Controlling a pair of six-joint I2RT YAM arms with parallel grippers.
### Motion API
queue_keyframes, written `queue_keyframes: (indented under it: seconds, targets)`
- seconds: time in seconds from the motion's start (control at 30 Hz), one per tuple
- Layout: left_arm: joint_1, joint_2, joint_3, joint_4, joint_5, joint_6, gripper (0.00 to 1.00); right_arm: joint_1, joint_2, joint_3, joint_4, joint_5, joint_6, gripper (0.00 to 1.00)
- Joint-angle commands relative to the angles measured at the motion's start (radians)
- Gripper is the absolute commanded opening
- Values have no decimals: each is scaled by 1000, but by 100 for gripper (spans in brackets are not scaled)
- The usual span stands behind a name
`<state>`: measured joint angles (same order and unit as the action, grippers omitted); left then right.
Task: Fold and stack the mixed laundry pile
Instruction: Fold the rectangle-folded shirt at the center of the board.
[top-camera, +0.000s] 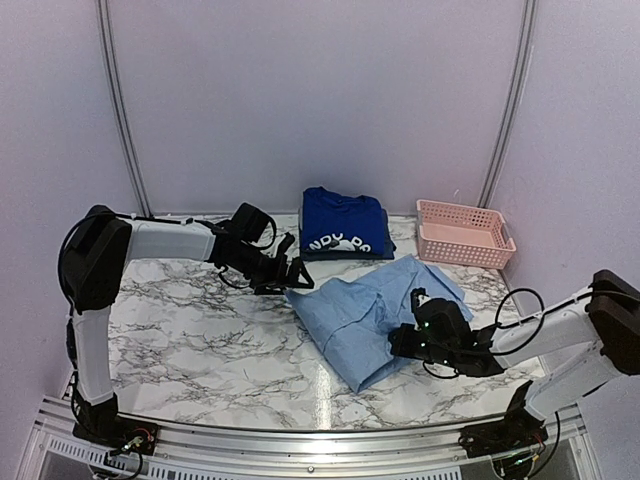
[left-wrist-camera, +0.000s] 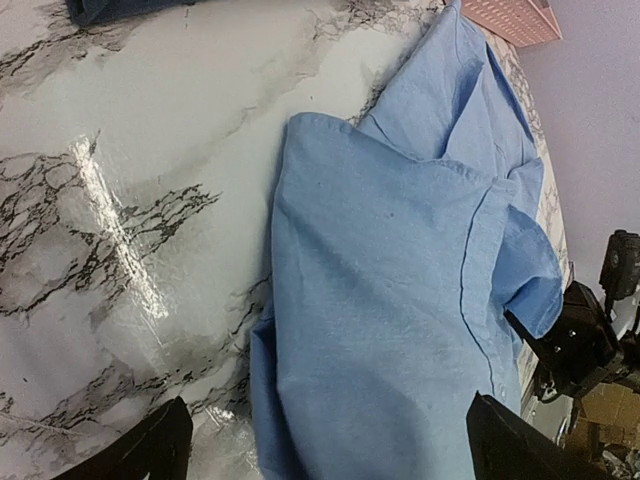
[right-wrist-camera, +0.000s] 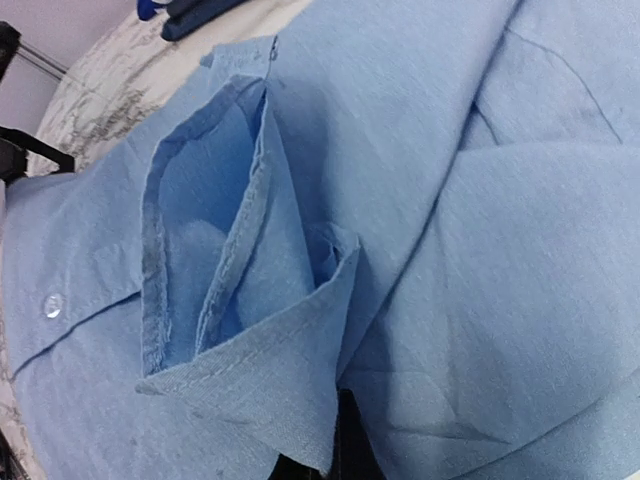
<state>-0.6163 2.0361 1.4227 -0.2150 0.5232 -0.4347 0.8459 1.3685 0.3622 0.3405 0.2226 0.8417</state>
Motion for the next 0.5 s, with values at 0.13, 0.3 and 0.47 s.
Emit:
queue_keyframes:
  seconds: [0.13, 0.3, 0.47]
  targets:
    - [6, -23, -9, -8, -2, 63, 99, -14, -51, -45, -77, -24, 93, 0]
    - [6, -39, -22, -8, -1, 72, 99, 17, -246, -58, -114, 27, 73, 0]
    - [6, -49, -23, 1, 22, 69, 99, 22, -346, -104, -163, 65, 85, 0]
